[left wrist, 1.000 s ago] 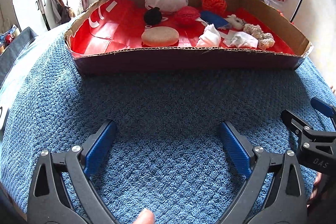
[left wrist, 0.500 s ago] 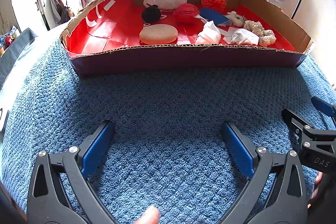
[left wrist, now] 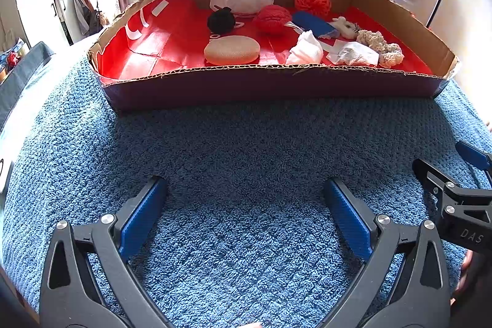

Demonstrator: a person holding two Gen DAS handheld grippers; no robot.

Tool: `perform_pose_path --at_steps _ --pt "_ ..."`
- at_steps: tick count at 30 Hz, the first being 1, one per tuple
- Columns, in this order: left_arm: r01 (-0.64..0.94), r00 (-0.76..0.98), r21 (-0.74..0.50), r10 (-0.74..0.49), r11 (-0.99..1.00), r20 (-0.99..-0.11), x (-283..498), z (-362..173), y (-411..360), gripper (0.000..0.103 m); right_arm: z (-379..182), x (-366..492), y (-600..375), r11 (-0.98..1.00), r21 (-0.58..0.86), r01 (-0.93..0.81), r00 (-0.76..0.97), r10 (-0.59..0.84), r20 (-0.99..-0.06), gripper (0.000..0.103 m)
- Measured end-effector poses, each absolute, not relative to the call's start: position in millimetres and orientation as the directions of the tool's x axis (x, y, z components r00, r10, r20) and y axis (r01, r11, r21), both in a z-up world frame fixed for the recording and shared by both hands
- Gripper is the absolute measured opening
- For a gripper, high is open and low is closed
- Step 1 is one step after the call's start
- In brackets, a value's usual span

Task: Organize soft objects

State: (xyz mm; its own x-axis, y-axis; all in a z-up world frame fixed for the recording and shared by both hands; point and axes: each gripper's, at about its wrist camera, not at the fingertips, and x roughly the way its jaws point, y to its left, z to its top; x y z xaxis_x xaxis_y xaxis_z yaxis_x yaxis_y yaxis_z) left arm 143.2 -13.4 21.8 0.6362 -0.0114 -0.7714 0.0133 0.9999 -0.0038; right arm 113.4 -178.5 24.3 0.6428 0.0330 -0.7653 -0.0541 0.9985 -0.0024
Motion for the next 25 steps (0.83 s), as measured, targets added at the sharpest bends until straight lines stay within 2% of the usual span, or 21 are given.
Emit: perform_pose_path --at_steps 25 --pt "0.016 0.636 -0.011 -0.019 1.000 -0.772 143.0 22.2 -11.7 0.103 24.4 113.9 -180.4 0.998 0.004 -0.055 0.641 0.038 -0.767 0.103"
